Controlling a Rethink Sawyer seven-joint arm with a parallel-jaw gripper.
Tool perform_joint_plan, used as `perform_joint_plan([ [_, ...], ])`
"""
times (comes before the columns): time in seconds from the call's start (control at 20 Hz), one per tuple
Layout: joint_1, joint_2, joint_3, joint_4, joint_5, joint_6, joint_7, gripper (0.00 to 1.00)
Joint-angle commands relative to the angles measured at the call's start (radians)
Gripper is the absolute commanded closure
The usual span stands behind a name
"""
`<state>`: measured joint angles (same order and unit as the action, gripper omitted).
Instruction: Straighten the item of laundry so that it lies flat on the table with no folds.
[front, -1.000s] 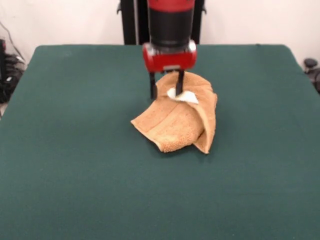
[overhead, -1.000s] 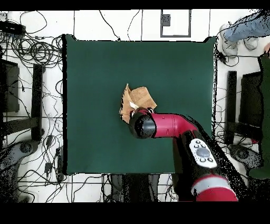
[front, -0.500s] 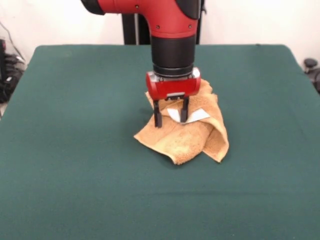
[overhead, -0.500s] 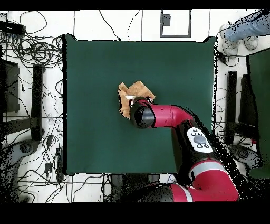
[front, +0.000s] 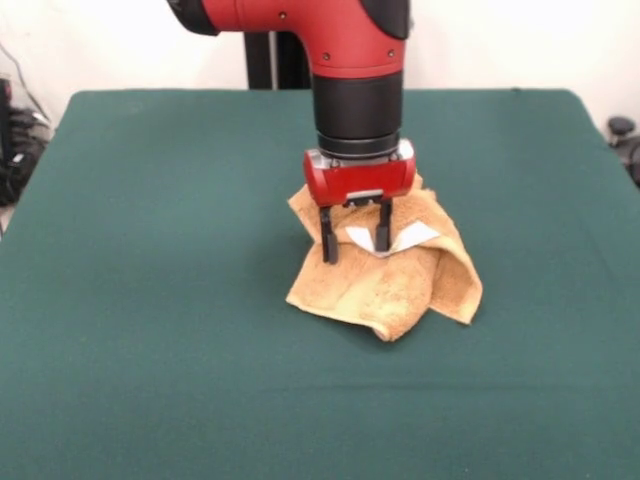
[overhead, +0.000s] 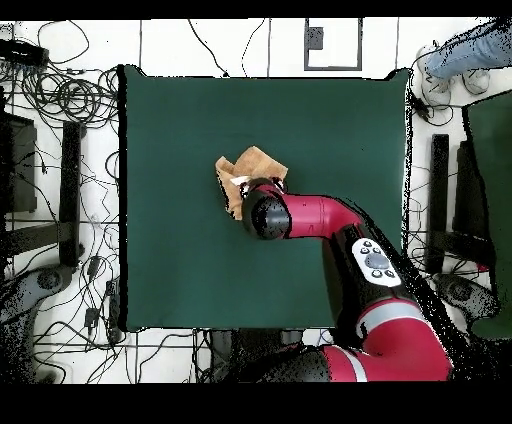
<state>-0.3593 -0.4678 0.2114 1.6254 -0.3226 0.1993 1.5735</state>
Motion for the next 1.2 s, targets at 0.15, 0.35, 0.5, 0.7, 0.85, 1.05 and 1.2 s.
perform_joint_plan([
  [0.15, 0.019, 0.046, 0.153, -0.014, 0.061, -0.029, 0.144, 0.00],
  [0.35, -0.009, 0.070, 0.196, -0.022, 0.079, 0.007, 0.125, 0.00],
  [0.5, 0.005, 0.067, 0.187, -0.017, 0.063, -0.078, 0.158, 0.00],
  [0.7, 0.024, 0.064, 0.152, -0.002, 0.087, -0.156, 0.231, 0.00],
  [0.85, -0.003, 0.076, 0.184, 0.008, 0.094, -0.174, 0.223, 1.00],
  [1.05, -0.002, 0.073, 0.183, 0.004, 0.102, -0.175, 0.207, 1.00],
  [1.2, 0.012, 0.064, 0.166, 0.000, 0.108, -0.179, 0.203, 1.00],
])
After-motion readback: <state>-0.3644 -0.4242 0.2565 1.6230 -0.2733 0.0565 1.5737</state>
